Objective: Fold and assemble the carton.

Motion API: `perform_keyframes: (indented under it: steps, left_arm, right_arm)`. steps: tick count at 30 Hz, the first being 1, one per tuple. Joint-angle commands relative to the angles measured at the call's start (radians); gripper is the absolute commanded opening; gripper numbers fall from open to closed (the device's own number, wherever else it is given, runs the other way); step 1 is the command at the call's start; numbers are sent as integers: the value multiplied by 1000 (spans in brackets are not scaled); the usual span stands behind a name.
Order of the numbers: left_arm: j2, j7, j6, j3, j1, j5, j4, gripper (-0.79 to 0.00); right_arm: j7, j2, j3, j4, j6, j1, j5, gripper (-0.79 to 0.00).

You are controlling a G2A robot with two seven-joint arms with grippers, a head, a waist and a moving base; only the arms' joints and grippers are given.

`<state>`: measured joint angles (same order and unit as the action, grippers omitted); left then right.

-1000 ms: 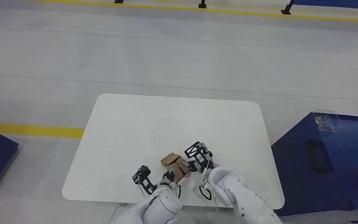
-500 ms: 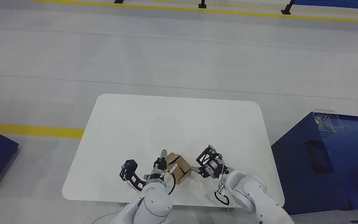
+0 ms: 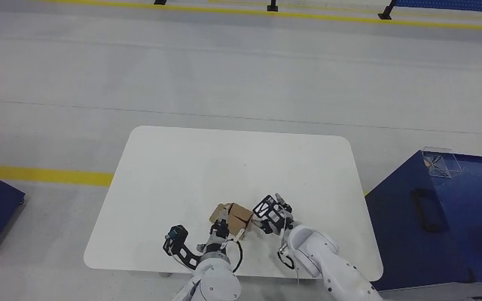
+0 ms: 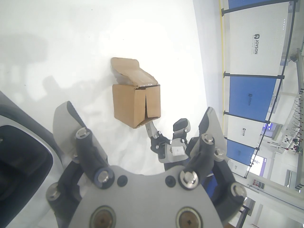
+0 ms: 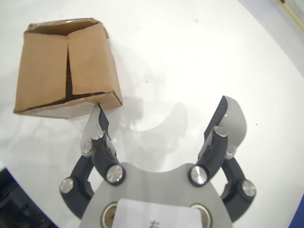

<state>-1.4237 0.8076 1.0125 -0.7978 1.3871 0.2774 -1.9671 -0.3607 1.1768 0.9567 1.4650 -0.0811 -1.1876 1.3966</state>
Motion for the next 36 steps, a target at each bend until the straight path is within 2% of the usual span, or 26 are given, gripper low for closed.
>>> perform_keyframes:
  steps: [1, 6, 10, 16, 20, 23, 24, 31, 34, 36]
  left_arm:
    - [-12, 0, 0, 3, 3, -11, 8, 0]
    - [-36, -11, 0, 16, 0, 0, 12, 0]
    - [-41, -39, 0, 13, -2, 10, 2, 0]
    - [-41, -39, 0, 13, -2, 10, 2, 0]
    - [-37, -89, -226, -59, 29, 4, -11, 0]
    - [-33, -147, -430, -74, 57, -37, 26, 0]
    - [-32, -158, -465, -75, 63, -50, 38, 0]
    - [-32, -152, -471, -81, 62, -55, 41, 0]
    - [-38, -89, -546, -105, 65, -79, 128, 0]
    - [-48, -60, -594, -115, 63, -35, 187, 0]
  right_arm:
    - [5, 14, -17, -30, 29, 33, -32, 0]
    - [13, 49, -61, -109, 57, 109, -116, 0]
    - [26, 70, -78, -177, 81, 153, -148, 0]
    - [47, 64, -15, -150, 44, 142, -186, 0]
    - [101, 47, 55, -57, -2, 85, -217, 0]
    - [144, 41, 80, -13, -19, 46, -218, 0]
    - [144, 41, 80, -13, -19, 46, -218, 0]
    - [147, 41, 78, -11, -19, 45, -212, 0]
    - [189, 45, 55, 10, 4, 26, -151, 0]
    - [195, 48, 40, 6, 12, 22, -129, 0]
